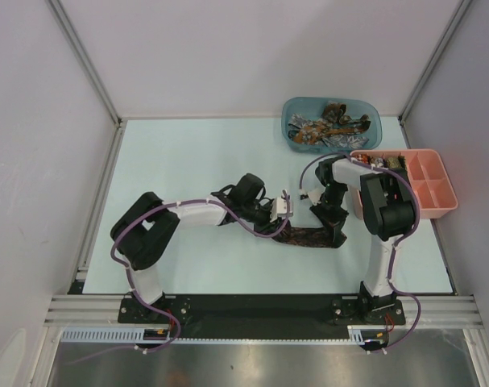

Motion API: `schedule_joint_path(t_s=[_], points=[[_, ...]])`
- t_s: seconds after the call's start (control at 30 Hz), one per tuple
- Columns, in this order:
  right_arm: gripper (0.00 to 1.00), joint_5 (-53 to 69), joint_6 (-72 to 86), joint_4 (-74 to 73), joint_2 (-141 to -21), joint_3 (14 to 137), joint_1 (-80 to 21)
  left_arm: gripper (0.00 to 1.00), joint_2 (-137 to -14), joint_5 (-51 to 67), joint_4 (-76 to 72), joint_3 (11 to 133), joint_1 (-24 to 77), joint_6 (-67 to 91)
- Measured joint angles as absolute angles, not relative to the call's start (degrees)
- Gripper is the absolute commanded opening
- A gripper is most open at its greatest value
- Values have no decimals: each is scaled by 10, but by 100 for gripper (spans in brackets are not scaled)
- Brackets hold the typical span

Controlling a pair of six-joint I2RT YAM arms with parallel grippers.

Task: Roll the ties
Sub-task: Roll the tie at the center of the board.

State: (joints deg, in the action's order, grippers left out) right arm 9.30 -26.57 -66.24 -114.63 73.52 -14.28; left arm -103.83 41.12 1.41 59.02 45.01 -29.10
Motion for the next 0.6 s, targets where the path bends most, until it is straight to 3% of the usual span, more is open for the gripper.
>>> schedule_joint_path(t_s=[0.6], points=[[0,110,-267,-680,-1171,814,-143,5,-1060,382,105,621,444,-342]])
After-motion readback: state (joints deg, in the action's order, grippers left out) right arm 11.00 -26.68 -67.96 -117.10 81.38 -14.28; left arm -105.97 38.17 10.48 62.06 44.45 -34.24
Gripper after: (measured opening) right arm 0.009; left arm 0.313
